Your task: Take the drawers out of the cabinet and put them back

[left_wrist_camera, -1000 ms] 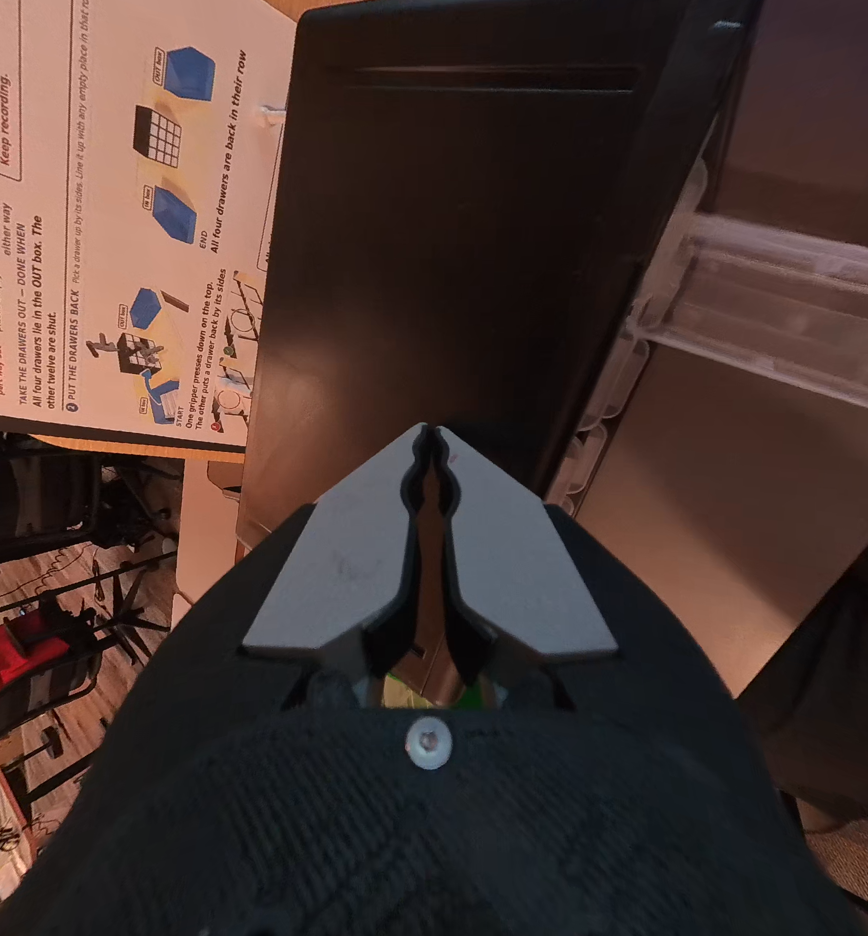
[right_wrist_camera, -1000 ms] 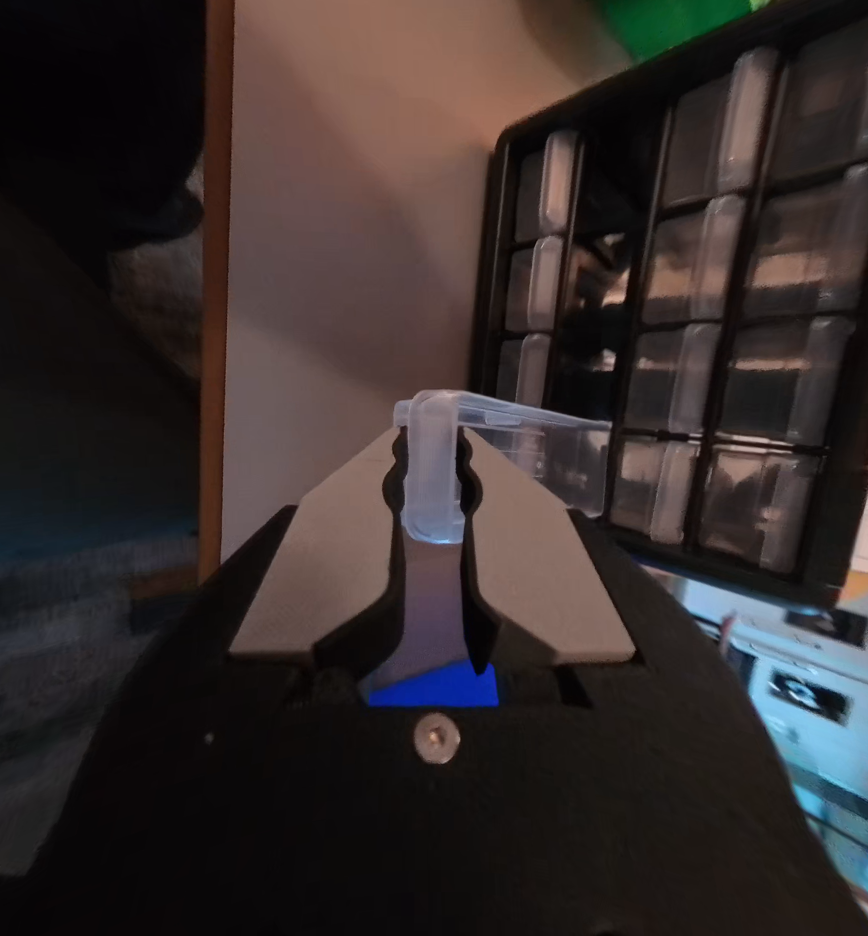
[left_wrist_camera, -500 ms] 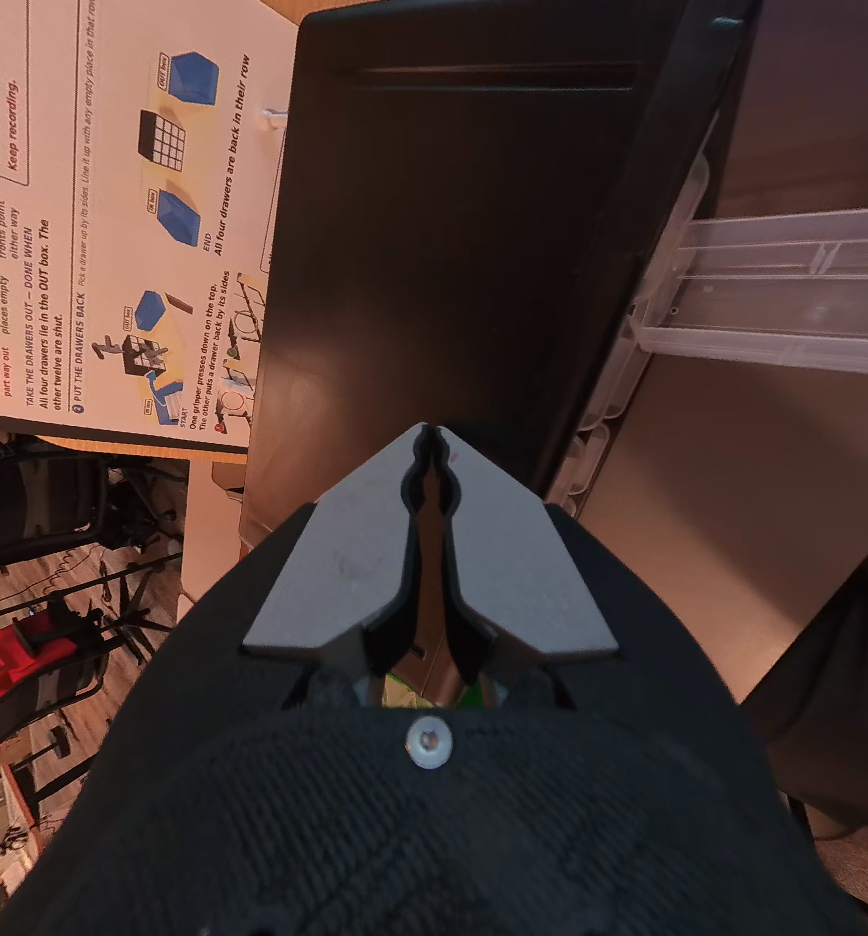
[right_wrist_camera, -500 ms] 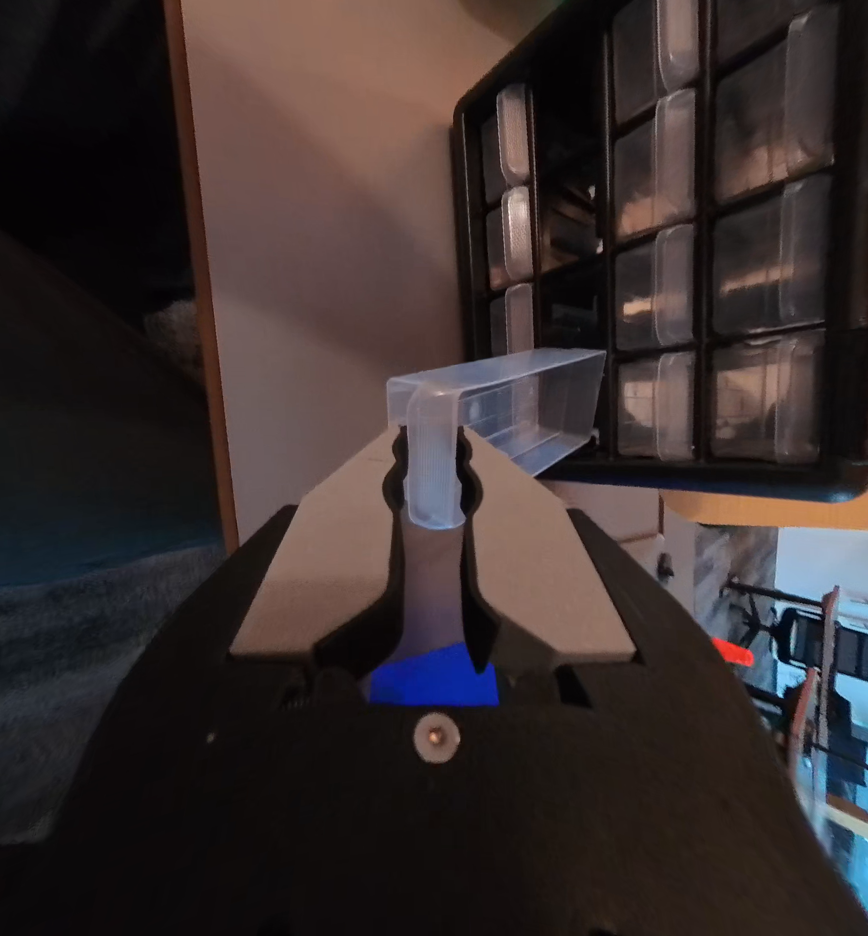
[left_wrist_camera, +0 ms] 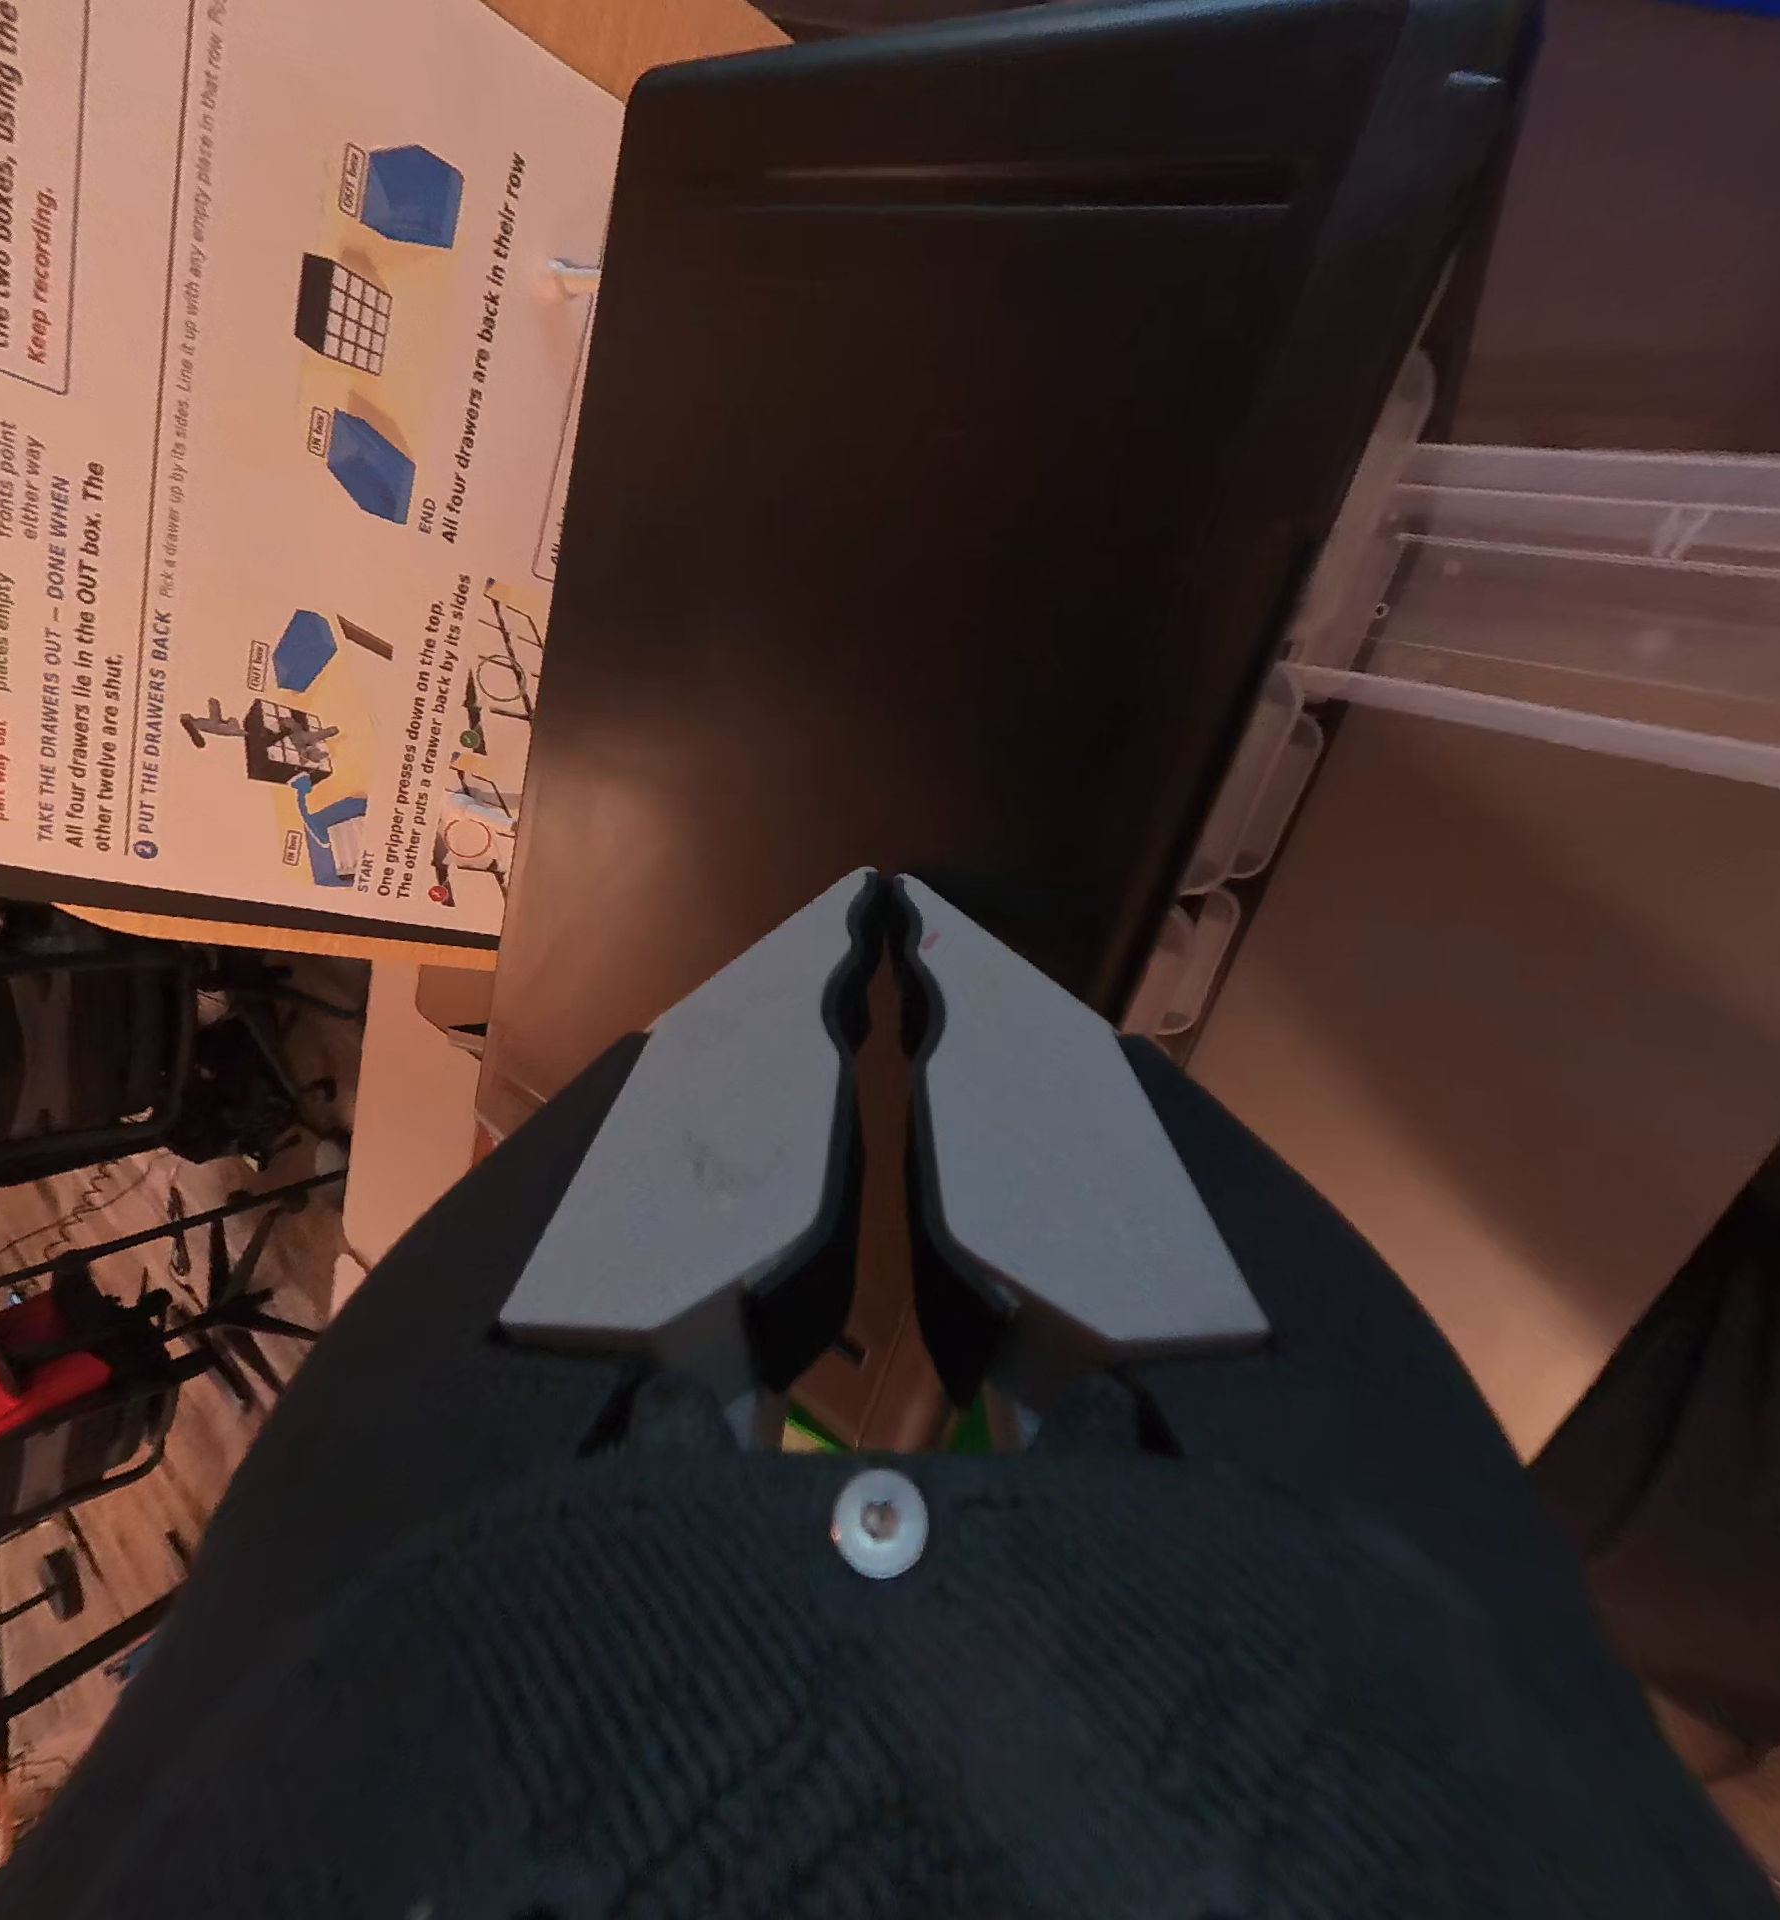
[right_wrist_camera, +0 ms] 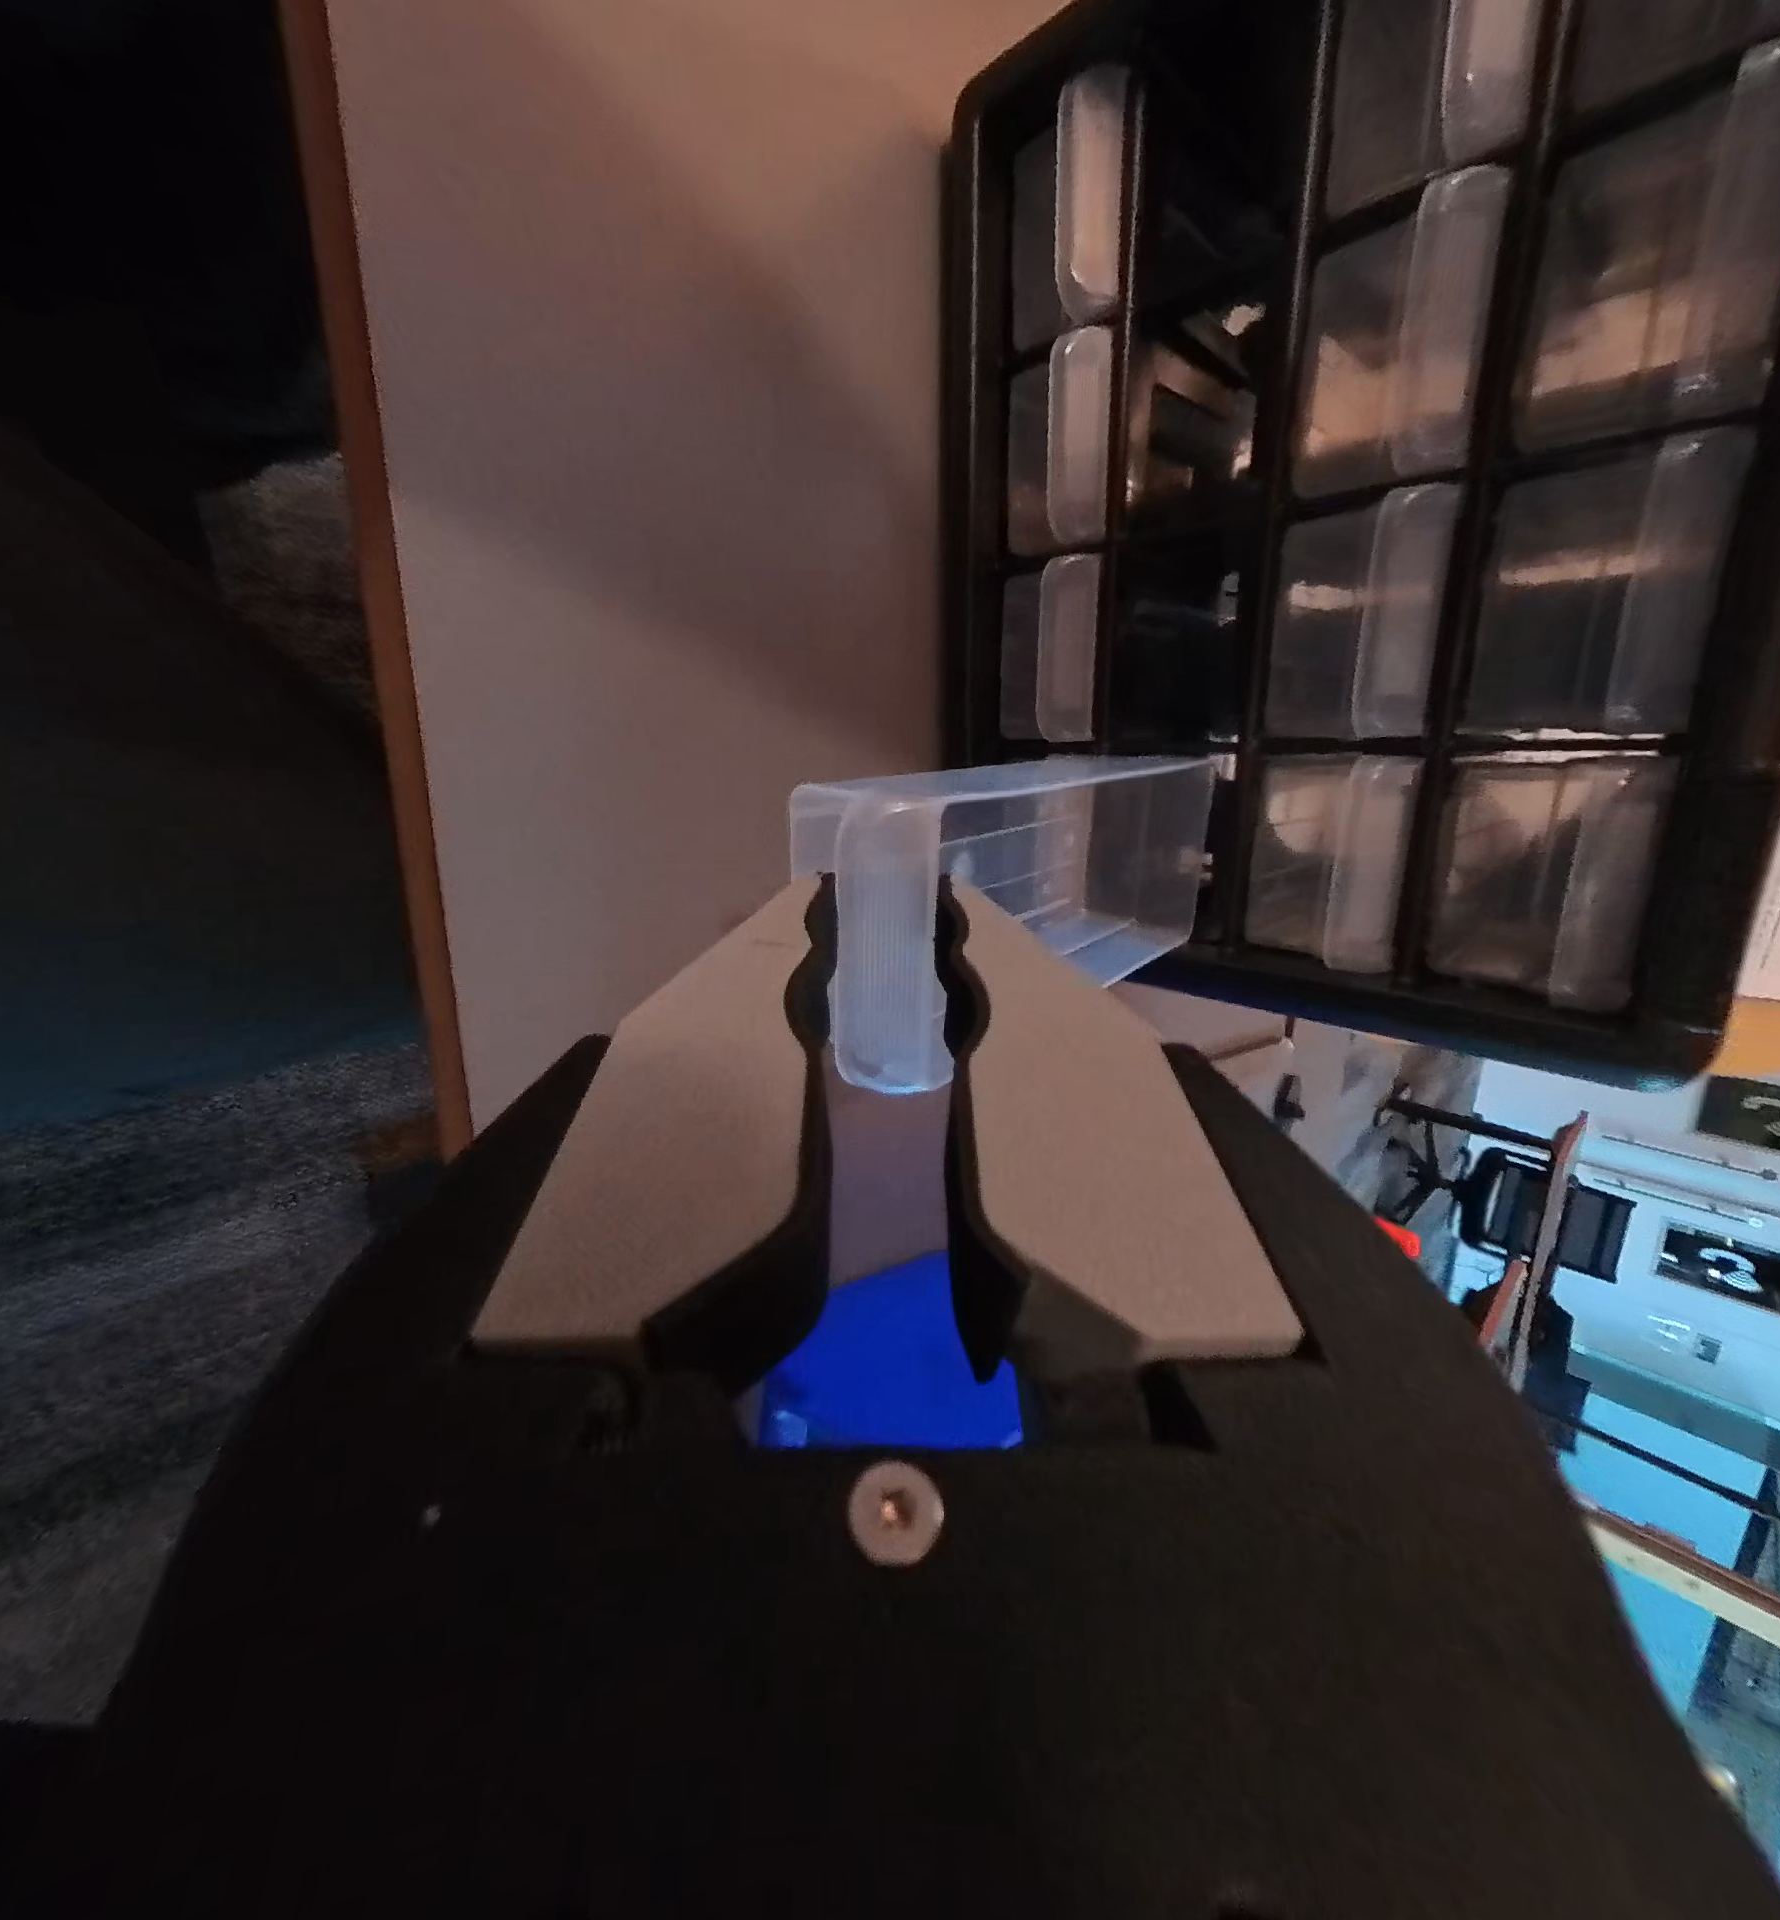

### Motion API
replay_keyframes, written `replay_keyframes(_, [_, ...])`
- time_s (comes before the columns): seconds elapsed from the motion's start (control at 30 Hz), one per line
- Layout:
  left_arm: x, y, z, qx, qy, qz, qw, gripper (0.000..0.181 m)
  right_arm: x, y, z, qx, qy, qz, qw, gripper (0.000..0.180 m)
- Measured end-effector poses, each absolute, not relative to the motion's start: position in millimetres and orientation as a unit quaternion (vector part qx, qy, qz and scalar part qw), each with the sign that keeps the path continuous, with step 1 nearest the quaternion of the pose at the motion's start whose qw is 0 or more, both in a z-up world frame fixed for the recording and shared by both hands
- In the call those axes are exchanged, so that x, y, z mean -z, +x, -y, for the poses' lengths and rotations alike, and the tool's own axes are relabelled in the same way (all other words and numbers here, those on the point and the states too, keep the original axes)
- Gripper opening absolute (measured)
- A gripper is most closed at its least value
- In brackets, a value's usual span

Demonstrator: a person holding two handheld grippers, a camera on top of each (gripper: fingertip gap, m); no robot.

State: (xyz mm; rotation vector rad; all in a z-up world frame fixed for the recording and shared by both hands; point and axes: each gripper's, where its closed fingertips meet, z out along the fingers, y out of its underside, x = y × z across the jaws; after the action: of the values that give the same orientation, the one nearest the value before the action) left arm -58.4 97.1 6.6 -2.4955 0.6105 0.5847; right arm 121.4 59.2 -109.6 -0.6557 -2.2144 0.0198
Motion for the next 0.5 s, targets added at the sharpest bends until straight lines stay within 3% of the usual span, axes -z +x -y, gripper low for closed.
replay_keyframes(0.03, [-7, -58, -97, -0.219, -0.915, -0.227, 0.251, 0.0, 109, 122, -64, 0.01, -0.261, 0.875, 0.408, 0.015])
replay_keyframes(0.3, [-7, -58, -97, -0.245, -0.906, -0.251, 0.237, 0.0, 115, 96, -82, 0.061, -0.256, 0.856, 0.445, 0.015])
replay_keyframes(0.5, [-7, -58, -97, -0.23, -0.907, -0.245, 0.255, 0.0, 111, 49, -121, 0.086, -0.309, 0.782, 0.534, 0.016])
